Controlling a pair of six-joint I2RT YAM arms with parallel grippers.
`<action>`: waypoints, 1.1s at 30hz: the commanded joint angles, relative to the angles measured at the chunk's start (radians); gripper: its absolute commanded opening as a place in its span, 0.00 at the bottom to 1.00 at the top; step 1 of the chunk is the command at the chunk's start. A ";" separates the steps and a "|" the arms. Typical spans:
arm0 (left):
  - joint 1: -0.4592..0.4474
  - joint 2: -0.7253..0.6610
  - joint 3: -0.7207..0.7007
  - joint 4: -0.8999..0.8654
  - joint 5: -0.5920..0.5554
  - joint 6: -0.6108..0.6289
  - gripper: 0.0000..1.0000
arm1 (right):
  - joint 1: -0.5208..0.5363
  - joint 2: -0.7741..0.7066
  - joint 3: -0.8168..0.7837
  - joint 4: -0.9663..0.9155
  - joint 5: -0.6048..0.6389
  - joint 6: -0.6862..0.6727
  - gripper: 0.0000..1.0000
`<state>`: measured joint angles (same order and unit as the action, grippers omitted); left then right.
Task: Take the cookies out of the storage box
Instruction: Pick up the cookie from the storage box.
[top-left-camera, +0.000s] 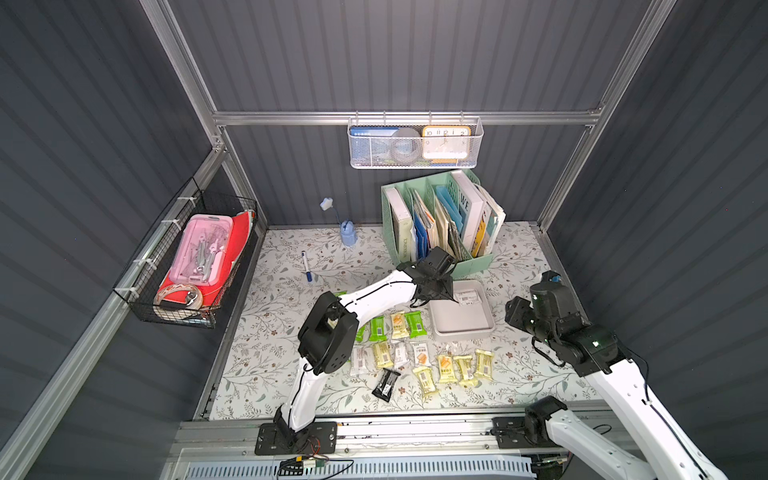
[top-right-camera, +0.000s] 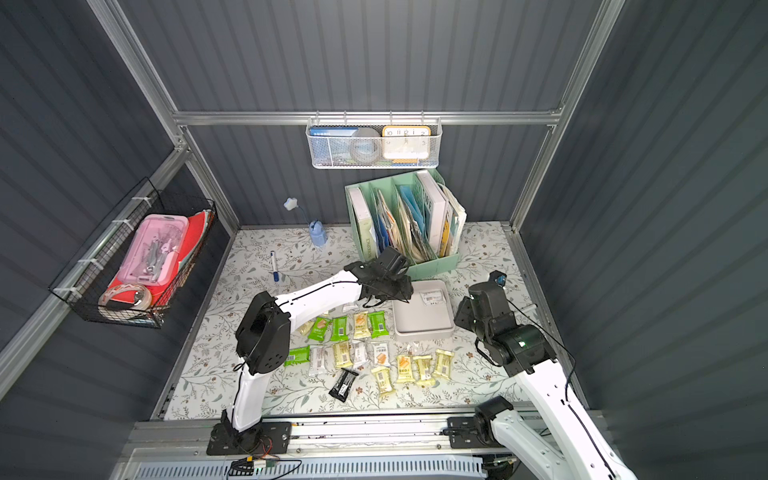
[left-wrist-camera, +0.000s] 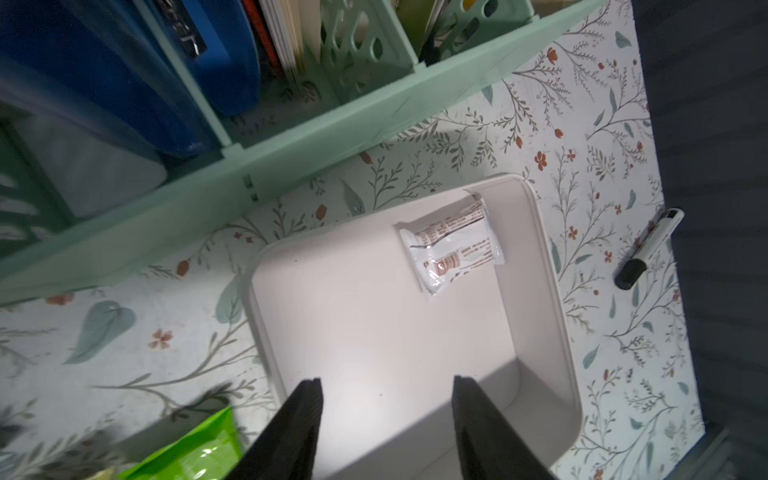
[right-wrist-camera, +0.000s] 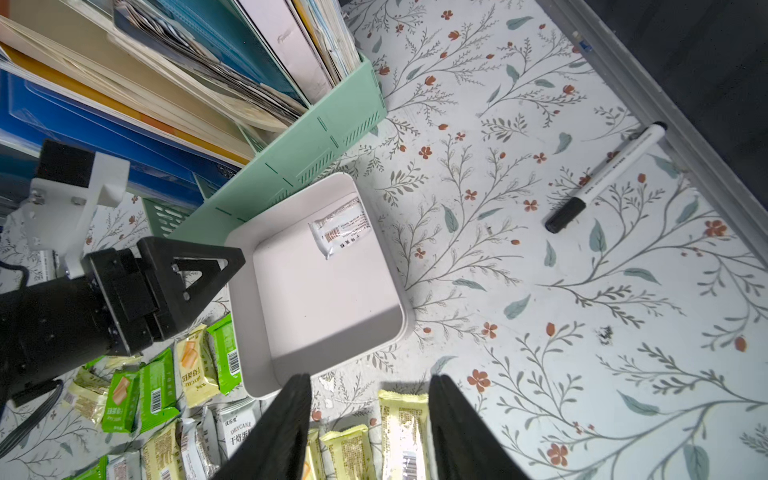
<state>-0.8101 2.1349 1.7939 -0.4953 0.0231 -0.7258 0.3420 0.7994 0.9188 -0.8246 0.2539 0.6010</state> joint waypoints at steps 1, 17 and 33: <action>-0.014 0.044 0.049 0.004 0.009 -0.130 0.52 | -0.003 -0.018 -0.019 -0.035 0.012 0.014 0.51; -0.027 0.236 0.200 0.023 -0.065 -0.285 0.44 | -0.003 -0.066 -0.055 -0.038 -0.007 0.050 0.50; -0.039 0.340 0.283 0.028 -0.055 -0.380 0.38 | -0.003 -0.079 -0.062 -0.048 -0.017 0.054 0.49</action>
<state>-0.8421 2.4416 2.0460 -0.4534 -0.0303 -1.0721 0.3420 0.7265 0.8692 -0.8467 0.2379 0.6472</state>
